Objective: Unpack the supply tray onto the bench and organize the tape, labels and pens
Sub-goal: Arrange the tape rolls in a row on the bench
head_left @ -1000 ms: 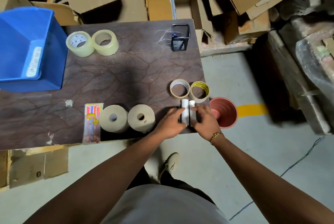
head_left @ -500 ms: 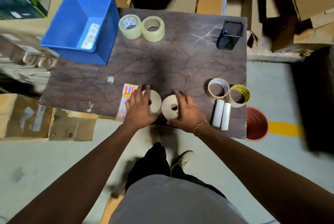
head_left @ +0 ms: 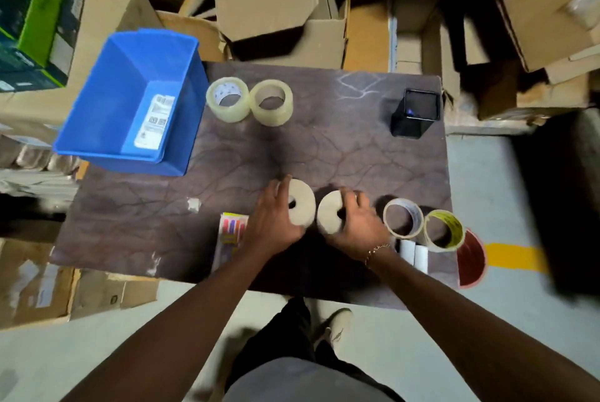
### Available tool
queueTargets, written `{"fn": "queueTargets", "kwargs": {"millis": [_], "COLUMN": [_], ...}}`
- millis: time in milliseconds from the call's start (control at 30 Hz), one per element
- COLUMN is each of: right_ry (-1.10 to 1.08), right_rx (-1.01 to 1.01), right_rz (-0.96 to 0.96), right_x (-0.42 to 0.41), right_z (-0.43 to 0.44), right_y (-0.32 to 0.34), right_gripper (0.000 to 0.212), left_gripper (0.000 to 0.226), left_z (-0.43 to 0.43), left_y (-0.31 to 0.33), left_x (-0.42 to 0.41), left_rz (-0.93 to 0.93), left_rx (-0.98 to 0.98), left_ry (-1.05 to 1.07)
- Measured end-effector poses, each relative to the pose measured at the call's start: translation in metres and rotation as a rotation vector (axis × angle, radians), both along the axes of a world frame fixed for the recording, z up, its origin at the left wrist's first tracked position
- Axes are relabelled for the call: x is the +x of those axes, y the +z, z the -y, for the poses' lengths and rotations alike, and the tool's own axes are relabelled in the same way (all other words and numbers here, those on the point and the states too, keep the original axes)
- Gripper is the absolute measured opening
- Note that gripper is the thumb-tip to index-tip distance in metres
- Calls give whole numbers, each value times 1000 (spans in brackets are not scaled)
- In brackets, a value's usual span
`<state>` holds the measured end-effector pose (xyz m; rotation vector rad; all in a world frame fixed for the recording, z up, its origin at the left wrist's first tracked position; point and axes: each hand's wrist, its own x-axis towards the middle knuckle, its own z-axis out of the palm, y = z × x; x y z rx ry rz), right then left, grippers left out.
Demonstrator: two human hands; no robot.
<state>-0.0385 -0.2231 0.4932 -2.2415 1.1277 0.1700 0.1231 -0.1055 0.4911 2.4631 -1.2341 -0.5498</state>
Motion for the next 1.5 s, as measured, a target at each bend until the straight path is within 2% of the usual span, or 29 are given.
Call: {"fn": "queueTargets", "kwargs": {"millis": [133,367,600,867,967,1033,1167,1267,1333,1500], "right_ry": [-108,-203,-231,-236,-226,-202,-106,-74,-80,13], "right_rx": [-70,-118,-89,-30,-18,-63,-217,-246,-156,166], "right_rz": [21,9,-8,-55,-66,-70,35,144,201,191], "right_x": [36,100,132,144,138,130,107,89,77,49], "right_z": [82,188,233,234,229,222,187,147,115,26], "right_y": [10,21,20,10,16,25,40,46,42,20], "right_gripper": [106,107,107,112,122,122,94,74,65,56], "left_gripper": [110,102,103,110,121,117,76,53,45,40], "left_z": [93,215,259,266,262,253,205,150,107,-2], "left_y": [15,26,7,-4,4,13,28,30,24,13], "left_x": [43,94,115,124,124,122,112,102,94,73], "left_rz": [5,57,36,46,134,164,211,164,113,-161], "left_rx": [-54,25,112,115,141,109,-173,-293,-294,-43], "left_ry": [-70,-80,-70,-94,-173,-190,-159,-181,-145,119]}}
